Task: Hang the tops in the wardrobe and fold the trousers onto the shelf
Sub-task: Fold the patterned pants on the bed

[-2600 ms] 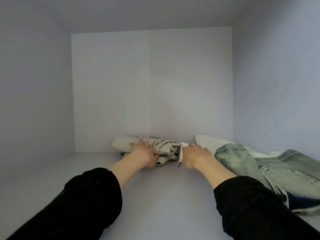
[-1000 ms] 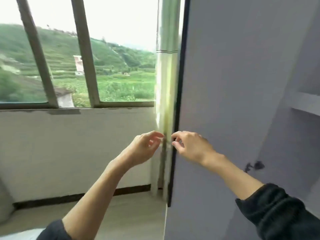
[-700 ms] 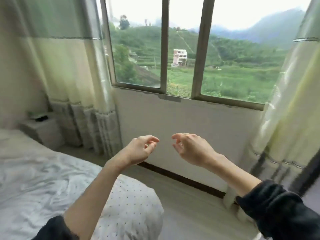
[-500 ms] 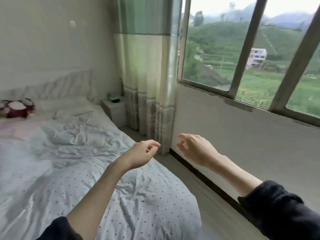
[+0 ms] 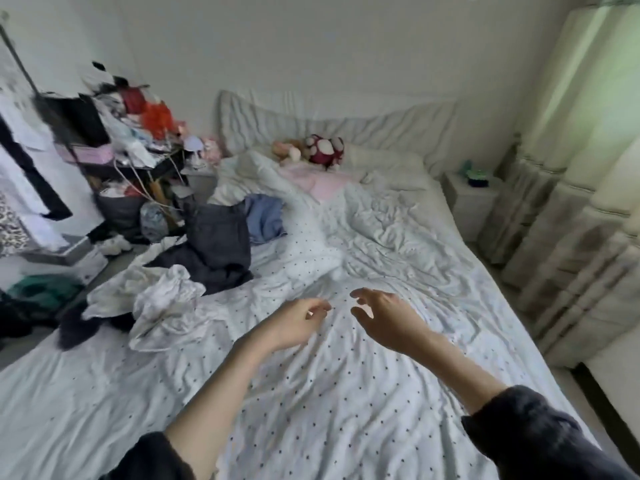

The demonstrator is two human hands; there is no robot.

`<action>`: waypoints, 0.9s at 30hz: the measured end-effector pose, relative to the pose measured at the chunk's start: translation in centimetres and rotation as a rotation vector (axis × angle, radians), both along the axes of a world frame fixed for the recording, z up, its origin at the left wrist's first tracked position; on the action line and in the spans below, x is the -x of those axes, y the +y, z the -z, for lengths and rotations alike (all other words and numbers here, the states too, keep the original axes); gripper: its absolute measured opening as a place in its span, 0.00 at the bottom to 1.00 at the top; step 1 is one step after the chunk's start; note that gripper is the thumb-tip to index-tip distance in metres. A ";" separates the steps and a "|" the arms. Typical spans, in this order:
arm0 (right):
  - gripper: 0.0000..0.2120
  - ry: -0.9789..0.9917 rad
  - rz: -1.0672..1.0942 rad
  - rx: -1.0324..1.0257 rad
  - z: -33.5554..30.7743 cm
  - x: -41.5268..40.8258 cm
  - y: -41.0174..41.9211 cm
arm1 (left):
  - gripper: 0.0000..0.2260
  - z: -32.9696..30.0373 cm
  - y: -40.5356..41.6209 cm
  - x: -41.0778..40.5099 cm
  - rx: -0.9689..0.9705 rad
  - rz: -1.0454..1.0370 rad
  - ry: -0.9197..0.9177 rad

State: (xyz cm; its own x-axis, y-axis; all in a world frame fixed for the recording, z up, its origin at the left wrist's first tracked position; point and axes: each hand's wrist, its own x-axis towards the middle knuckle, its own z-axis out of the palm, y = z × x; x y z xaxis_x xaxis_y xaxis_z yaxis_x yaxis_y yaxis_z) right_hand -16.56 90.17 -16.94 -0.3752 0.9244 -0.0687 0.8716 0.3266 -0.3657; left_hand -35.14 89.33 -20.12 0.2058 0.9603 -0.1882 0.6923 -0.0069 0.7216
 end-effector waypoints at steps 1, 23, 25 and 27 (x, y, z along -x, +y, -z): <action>0.19 0.000 -0.038 0.012 1.0 2.5 1.8 | 0.13 0.9 1.1 2.5 0.014 -0.030 -0.004; 0.20 -0.061 -0.171 0.577 18.6 24.0 20.3 | 0.05 18.9 12.7 27.7 0.111 -0.418 0.446; 0.19 0.040 -0.134 0.630 18.2 23.2 20.7 | 0.10 16.4 14.0 25.1 0.061 -0.362 0.269; 0.16 0.216 -0.060 0.630 17.2 21.6 21.2 | 0.13 13.4 15.5 22.1 0.023 -0.281 0.148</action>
State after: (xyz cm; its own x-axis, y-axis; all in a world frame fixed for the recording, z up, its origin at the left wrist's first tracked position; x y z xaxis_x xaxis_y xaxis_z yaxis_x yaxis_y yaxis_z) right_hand -38.20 111.37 -34.15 -0.4910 0.7089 -0.5063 0.7441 0.0391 -0.6670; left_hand -57.21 104.88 -33.55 -0.0977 0.9710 -0.2183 0.7622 0.2140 0.6109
